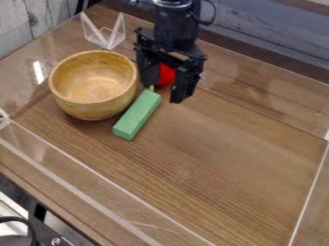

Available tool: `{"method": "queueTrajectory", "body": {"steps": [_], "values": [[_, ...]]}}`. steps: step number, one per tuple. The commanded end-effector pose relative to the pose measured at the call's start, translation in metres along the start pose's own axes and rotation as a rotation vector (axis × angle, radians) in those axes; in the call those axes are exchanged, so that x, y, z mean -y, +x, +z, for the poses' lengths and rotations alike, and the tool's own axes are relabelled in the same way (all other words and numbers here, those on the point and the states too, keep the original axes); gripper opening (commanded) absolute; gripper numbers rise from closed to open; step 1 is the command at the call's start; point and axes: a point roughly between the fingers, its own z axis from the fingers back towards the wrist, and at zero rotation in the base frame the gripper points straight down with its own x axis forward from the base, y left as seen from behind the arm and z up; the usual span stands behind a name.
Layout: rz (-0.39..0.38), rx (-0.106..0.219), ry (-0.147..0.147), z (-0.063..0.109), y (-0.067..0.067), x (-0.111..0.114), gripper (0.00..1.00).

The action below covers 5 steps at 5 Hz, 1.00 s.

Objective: Move the red object to the left side of the table

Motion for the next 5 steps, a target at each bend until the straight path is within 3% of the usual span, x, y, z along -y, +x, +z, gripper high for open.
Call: {"method": "queueTrajectory", "body": {"steps": [1,3,4,5], "values": [[-0.045,0.142,0.011,0.023,0.011,0.004,1.00],[0.020,0.185,0.010,0.026,0.005,0.019,1.00],[0.049,0.206,0.022,0.023,0.011,0.011,1.00],[0.051,0.190,0.028,0.017,0.010,0.005,1.00]]}}
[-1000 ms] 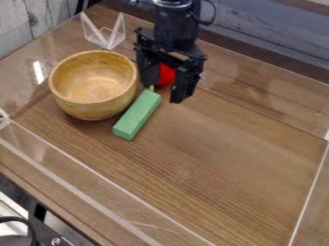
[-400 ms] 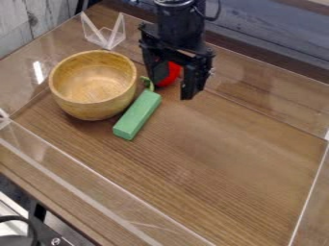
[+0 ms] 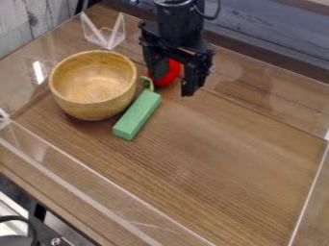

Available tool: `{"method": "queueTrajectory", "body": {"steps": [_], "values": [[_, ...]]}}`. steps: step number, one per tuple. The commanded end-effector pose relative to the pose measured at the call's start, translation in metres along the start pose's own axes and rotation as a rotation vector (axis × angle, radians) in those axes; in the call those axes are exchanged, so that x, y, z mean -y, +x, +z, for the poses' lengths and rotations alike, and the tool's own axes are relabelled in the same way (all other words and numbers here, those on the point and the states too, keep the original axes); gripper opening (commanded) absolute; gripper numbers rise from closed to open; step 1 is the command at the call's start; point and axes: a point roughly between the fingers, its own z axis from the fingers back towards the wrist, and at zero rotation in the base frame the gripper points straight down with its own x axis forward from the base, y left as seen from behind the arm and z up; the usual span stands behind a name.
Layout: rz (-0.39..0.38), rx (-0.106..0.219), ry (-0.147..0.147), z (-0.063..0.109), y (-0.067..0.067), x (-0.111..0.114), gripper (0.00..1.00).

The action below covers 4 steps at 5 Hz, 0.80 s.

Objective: Move the red object to the left side of the table

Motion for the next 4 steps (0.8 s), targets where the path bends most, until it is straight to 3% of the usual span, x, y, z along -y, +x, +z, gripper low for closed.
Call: {"method": "queueTrajectory", "body": {"steps": [1,3,4], "values": [[0.000,0.014,0.007,0.005,-0.001,-0.002,1.00],[0.013,0.042,0.009,0.002,0.016,-0.012,1.00],[0.021,0.050,0.001,0.015,0.007,-0.004,1.00]]}}
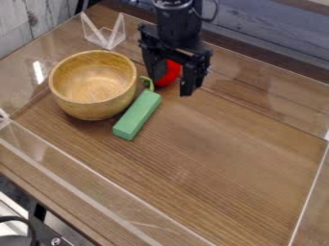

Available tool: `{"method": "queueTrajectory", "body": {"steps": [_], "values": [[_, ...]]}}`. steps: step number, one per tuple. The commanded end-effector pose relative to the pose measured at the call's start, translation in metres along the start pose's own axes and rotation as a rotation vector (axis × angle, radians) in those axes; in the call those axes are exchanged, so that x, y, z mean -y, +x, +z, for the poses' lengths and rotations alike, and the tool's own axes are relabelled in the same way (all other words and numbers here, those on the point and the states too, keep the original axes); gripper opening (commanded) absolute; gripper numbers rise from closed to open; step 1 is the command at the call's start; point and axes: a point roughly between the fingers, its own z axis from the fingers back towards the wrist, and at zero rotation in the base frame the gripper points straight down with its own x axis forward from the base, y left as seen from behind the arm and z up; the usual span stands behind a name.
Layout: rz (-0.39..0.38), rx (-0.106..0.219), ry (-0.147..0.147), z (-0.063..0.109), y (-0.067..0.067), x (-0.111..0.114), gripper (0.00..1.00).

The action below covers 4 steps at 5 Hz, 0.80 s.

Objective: Move the red object to the left side of the table

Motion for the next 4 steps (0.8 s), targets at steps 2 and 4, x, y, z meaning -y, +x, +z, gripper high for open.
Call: {"method": "queueTrajectory", "body": {"steps": [2,4], "values": [[-0.044,0.046,-0.004,0.010,0.001,0.008,1.00],[-0.024,0.033,0.008,0.007,-0.003,0.007,1.00]]}}
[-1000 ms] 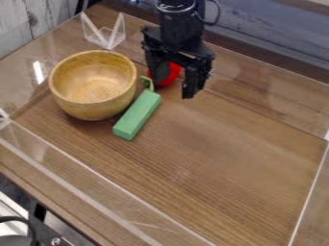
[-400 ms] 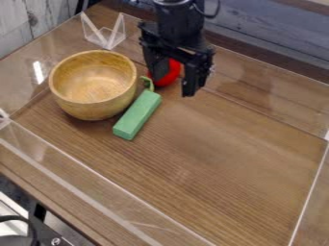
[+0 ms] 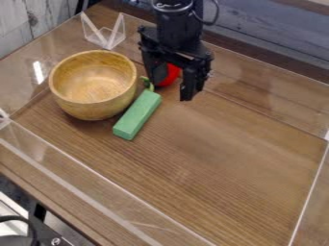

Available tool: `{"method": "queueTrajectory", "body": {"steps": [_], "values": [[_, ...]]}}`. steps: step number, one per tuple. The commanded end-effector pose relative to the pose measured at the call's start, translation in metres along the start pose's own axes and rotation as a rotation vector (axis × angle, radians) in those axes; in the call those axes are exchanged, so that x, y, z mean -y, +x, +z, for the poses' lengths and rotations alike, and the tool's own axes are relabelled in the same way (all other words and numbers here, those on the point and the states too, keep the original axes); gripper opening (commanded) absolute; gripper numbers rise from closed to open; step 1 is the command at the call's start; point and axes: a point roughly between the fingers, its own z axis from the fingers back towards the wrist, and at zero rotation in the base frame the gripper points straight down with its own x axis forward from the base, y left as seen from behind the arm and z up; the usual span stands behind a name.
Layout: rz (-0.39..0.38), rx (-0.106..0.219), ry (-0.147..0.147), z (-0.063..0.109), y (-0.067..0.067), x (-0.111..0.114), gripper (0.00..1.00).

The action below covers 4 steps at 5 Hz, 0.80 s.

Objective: Move the red object to the left side of the table

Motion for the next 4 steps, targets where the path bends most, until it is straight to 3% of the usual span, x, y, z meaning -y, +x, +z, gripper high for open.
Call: {"method": "queueTrajectory", "body": {"steps": [1,2,4], "values": [[-0.001,0.060,0.014,0.014,0.008,-0.002,1.00],[-0.001,0.068,0.019,0.013,0.013,-0.006,1.00],[-0.004,0.061,0.012,0.020,0.004,0.005,1.00]]}}
